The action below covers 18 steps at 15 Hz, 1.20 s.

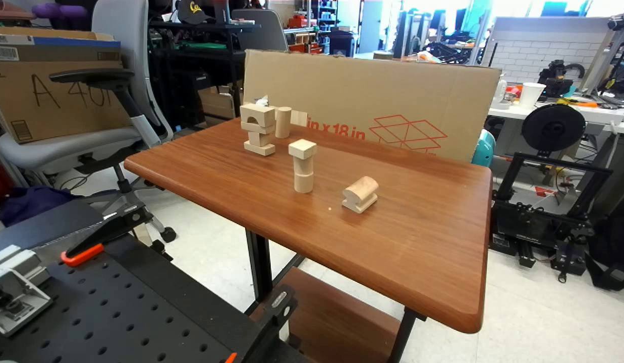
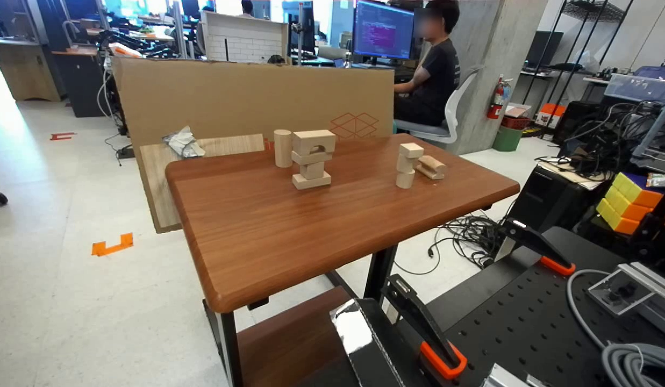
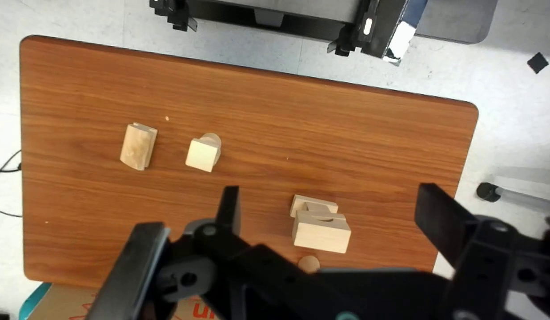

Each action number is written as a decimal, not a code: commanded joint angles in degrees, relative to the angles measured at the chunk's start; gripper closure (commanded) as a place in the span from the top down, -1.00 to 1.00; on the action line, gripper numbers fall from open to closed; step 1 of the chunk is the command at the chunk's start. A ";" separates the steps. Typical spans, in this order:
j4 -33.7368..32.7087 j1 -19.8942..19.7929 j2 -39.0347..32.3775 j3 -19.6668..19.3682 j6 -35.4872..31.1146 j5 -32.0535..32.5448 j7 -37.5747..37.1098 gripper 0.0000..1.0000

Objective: Put the block on top of the stacks on the table

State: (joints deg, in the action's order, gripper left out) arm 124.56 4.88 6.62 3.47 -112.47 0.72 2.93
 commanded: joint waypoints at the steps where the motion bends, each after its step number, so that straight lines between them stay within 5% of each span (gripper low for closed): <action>1: -4.65 0.49 -6.01 1.51 -0.72 -0.27 -5.08 1.00; 5: -6.29 0.86 -10.50 2.28 -3.65 -0.02 -11.22 1.00; 18: -17.24 2.87 -26.30 1.72 -4.09 2.63 -12.24 1.00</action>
State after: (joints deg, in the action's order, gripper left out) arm 110.63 6.31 -16.21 5.50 -116.14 1.15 -8.47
